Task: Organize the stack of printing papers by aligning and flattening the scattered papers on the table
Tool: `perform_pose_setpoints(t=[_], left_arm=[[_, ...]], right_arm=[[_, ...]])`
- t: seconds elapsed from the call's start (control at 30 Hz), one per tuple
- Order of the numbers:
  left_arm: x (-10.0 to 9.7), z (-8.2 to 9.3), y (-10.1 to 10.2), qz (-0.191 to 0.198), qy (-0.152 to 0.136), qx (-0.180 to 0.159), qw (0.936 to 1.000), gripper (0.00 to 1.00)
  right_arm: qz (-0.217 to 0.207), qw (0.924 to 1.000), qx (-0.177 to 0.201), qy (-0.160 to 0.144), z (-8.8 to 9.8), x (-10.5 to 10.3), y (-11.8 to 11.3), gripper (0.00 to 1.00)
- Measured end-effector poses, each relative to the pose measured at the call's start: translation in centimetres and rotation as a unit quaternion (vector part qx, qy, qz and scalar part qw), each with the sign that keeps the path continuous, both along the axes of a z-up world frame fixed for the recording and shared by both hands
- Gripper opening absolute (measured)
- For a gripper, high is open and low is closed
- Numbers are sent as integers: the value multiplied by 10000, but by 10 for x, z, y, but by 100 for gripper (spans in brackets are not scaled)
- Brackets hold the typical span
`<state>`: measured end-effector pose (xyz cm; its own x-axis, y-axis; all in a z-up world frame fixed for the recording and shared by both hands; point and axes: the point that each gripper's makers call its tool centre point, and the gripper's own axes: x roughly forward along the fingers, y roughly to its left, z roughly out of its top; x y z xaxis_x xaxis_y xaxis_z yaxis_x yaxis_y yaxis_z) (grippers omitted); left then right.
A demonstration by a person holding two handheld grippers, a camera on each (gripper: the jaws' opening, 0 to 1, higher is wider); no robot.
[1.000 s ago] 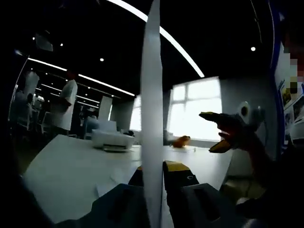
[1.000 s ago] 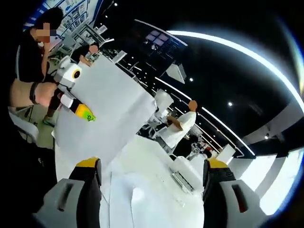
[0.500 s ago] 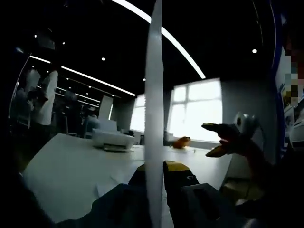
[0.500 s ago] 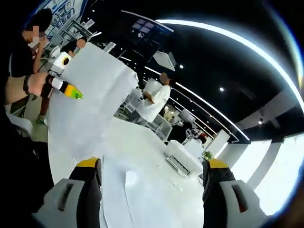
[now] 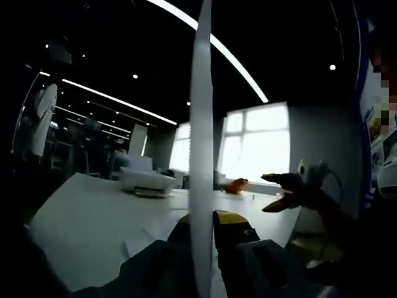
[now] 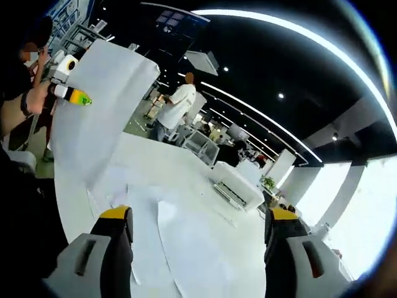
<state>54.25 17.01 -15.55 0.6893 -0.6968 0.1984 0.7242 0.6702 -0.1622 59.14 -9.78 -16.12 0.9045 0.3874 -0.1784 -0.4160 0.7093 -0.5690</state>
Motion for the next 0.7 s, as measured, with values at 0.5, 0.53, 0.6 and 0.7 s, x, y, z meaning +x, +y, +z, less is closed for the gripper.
perform_pose_setpoints(t=[0.5, 0.53, 0.6, 0.7], left_arm=[[-1, 1, -1, -76, 54, -116, 9999, 6], [-1, 1, -1, -75, 56, -113, 9999, 6], [-2, 2, -2, -81, 57, -121, 9999, 6], [-2, 3, -1, -80, 49, -121, 9999, 6]], right_arm=[[-361, 9986, 169, 357, -27, 14, -31, 82], [-366, 9985, 182, 374, -27, 14, -32, 82], [-381, 9982, 207, 408, -29, 15, -33, 82], [-401, 9980, 230, 424, -29, 15, -35, 81]])
